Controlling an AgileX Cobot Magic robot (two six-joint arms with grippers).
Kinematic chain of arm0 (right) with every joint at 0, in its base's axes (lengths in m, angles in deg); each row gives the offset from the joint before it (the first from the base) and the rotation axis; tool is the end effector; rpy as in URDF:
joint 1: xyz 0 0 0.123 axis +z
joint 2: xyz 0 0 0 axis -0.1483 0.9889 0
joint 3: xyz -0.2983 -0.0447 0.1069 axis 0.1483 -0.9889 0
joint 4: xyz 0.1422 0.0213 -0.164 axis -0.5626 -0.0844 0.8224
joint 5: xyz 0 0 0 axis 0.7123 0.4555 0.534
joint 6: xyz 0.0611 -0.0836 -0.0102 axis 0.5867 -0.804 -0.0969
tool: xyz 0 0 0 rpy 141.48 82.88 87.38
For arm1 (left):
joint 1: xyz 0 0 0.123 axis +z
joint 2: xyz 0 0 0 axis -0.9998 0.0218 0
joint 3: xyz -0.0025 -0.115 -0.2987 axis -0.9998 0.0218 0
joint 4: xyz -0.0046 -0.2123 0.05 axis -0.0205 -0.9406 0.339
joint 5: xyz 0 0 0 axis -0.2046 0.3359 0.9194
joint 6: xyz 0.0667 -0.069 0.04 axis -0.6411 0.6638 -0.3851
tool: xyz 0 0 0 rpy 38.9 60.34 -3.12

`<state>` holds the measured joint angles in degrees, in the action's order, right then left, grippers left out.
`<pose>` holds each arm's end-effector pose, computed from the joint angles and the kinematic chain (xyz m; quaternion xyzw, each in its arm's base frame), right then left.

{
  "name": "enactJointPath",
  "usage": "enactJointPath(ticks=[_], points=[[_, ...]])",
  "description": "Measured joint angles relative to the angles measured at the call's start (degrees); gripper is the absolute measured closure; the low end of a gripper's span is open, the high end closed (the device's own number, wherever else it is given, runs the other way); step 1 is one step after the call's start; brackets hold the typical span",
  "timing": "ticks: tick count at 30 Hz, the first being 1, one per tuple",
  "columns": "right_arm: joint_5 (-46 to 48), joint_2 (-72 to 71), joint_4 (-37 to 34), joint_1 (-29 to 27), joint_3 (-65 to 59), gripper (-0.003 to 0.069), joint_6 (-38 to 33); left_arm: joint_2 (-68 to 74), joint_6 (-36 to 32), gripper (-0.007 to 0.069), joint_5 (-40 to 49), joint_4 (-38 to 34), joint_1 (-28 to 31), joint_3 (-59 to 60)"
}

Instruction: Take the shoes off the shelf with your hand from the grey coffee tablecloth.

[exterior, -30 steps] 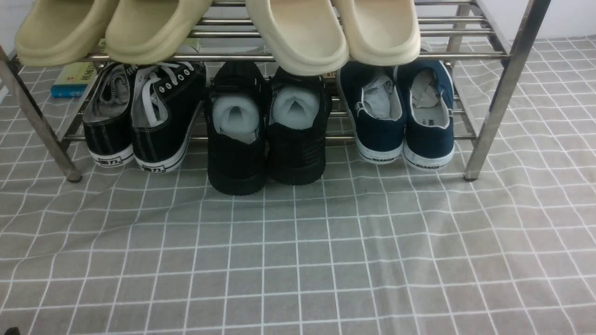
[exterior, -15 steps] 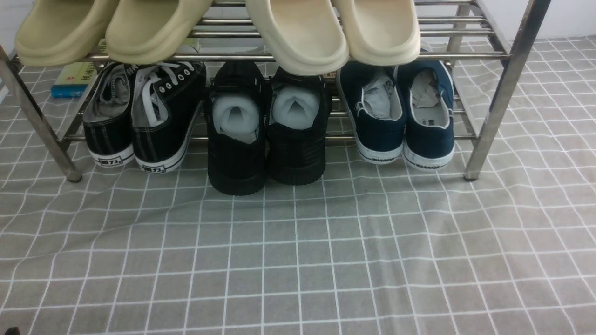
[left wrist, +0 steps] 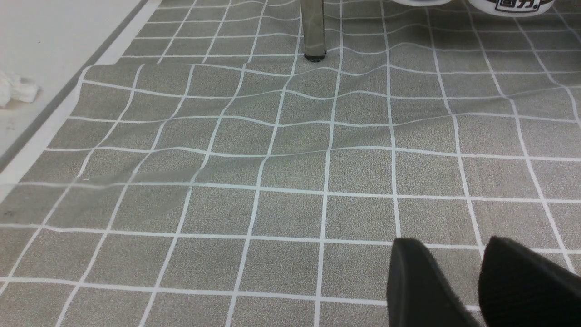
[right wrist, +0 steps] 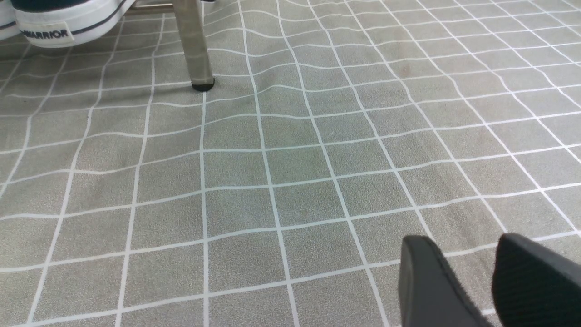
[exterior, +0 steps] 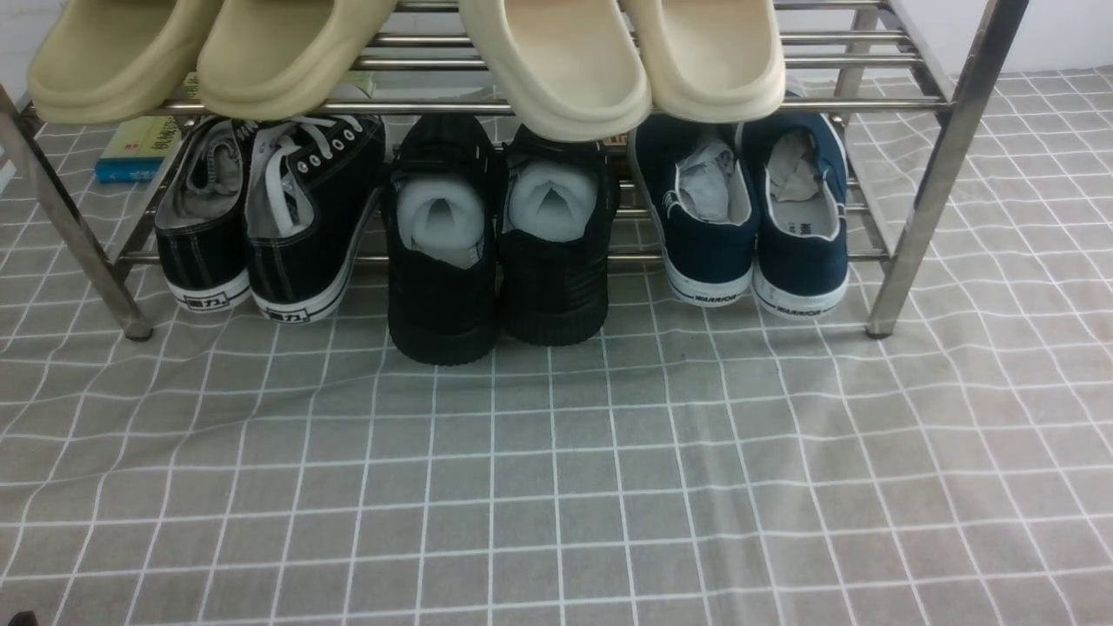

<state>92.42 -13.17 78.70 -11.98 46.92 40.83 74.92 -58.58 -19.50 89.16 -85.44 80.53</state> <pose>-0.0055 -0.0058 0.1700 0.0741 0.8024 -0.0177 0.5919 -0.0060 0.0075 0.1679 -0.0195 0.8058 0.0669 0.5880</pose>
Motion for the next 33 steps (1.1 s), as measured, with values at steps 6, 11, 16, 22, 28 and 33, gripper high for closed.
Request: enactJointPath(ticks=[6, 11, 16, 22, 28, 33], points=[[-0.2, 0.0, -8.4, 0.0, 0.0, 0.042, 5.3, 0.0, 0.0, 0.0383, 0.0, 0.0, 0.0, 0.0], [0.1, 0.0, -26.1, 0.0, 0.0, 0.042, 15.9, 0.0, 0.0, 0.0383, 0.0, 0.0, 0.0, 0.0], [-0.4, 0.0, -30.5, 0.0, -0.2, 0.042, 17.7, 0.0, 0.0, 0.0383, 0.0, 0.0, 0.0, 0.0], [-3.3, 0.0, -30.2, 0.0, 0.3, 0.0473, 17.4, 0.0, 0.0, 0.0383, 0.0, 0.0, 0.0, 0.0], [1.6, 9.7, -20.8, 0.0, 16.8, 0.0662, 6.8, 0.0, 0.0, 0.0383, 0.0, 0.0, 0.0, 0.0], [29.2, 36.6, -12.4, 0.0, 35.3, 0.0658, -0.2, 0.0, 0.0, 0.0383, 0.0, 0.0, 0.0, 0.0]])
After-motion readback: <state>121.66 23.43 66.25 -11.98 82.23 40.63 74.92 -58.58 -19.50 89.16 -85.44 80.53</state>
